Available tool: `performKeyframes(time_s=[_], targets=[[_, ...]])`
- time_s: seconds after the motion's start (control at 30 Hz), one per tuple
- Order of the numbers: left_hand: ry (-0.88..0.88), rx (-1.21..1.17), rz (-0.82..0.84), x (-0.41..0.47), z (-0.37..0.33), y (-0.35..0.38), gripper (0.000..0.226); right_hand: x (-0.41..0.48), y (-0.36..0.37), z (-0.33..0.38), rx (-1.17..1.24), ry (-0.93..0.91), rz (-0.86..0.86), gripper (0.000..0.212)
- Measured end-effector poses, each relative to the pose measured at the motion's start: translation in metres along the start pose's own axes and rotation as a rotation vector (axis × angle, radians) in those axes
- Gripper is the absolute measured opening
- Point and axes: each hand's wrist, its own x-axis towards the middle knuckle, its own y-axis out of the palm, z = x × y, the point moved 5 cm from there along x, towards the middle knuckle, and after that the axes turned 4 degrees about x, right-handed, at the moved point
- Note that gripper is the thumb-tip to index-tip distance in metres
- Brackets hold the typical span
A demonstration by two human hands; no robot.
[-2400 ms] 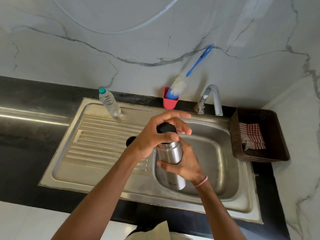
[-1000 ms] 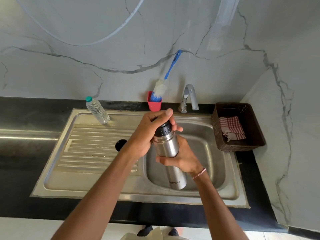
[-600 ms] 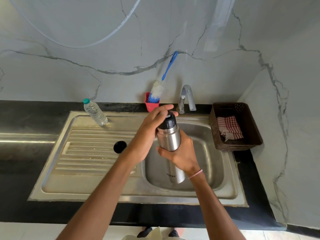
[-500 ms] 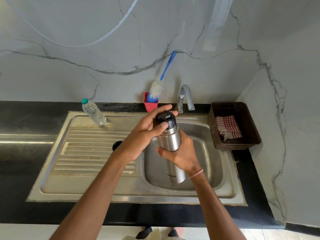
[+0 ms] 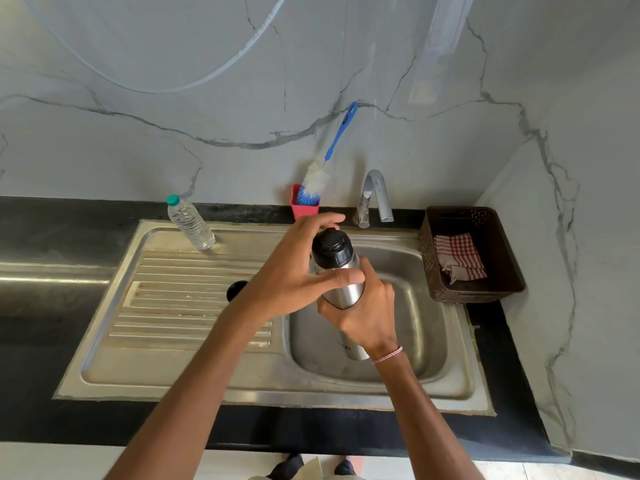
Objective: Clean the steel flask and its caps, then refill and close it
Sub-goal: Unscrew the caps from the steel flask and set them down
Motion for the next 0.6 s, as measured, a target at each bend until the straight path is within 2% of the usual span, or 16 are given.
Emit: performKeyframes(time_s=[0.07, 0.1, 0.47, 0.53, 0.6], targets=[[0.028, -0.076, 0.161, -0.004, -0.001, -0.004, 0.073, 0.001, -0.004, -0.001, 0.027, -0.006, -0.014, 0.053], [0.047, -0.075, 0.178, -0.004, -0.002, -0.007, 0.070, 0.002, -0.006, -0.001, 0.031, -0.012, -0.017, 0.053], [0.063, 0.302, -0.156, 0.009, -0.004, -0.025, 0.062, 0.005, 0.004, -0.002, 0.013, -0.015, 0.006, 0.053], [0.015, 0.246, -0.211, 0.007, -0.004, -0.029, 0.055, 0.005, 0.005, -0.002, 0.014, -0.008, -0.001, 0.054], [-0.084, 0.061, -0.235, 0.005, 0.000, -0.035, 0.040, 0.006, 0.005, -0.001, 0.030, -0.006, -0.015, 0.054]])
